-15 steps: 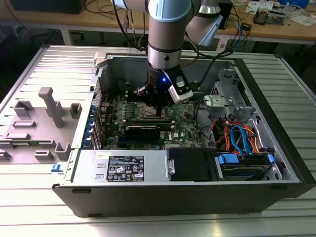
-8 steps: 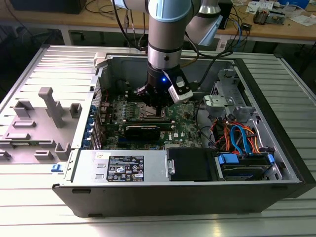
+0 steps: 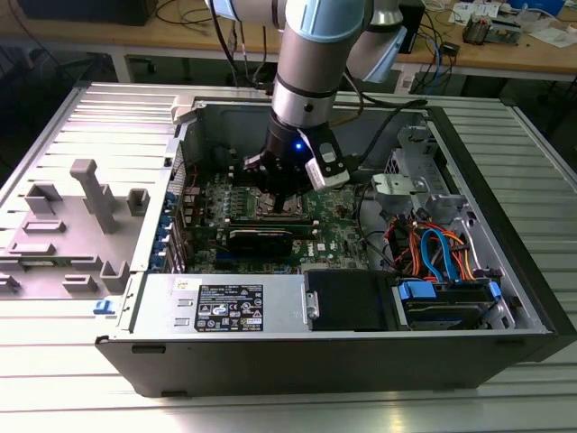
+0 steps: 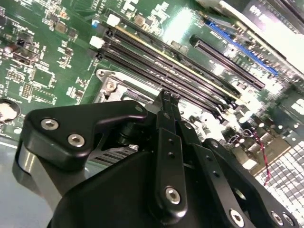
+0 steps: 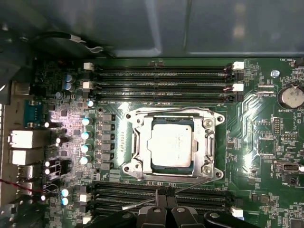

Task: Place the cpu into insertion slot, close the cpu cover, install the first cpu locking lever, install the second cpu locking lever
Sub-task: 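Install the second cpu locking lever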

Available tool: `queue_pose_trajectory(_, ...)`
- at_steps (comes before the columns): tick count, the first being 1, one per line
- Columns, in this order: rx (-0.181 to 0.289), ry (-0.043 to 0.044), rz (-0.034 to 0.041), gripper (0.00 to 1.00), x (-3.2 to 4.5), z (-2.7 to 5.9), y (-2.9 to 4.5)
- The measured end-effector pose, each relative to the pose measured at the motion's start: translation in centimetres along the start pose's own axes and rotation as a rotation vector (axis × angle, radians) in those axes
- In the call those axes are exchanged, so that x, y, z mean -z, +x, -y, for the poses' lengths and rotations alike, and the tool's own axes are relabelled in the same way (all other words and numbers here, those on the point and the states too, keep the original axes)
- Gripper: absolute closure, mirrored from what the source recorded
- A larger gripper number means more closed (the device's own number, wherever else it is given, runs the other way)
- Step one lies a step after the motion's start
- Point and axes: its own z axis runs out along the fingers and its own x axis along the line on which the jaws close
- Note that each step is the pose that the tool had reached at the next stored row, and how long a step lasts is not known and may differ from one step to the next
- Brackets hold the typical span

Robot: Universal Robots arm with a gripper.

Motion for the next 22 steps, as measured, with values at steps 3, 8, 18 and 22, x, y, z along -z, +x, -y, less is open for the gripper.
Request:
queue_pose_trajectory(3, 0.001, -0.0116, -0.0031, 0.89, 0.01, 0.43, 0.02)
queue_pose_trajectory(8, 0.004, -0.0299, -0.0069, 0.89, -0.03, 0.49, 0.25)
queue_pose_trajectory(18, 0.015, -0.0374, -0.0091, 0.89, -0.71, 0.86, 1.92)
queue_pose_trajectory(22, 0.017, -0.0417, -0.0093, 0.89, -1.09, 0.87, 1.92)
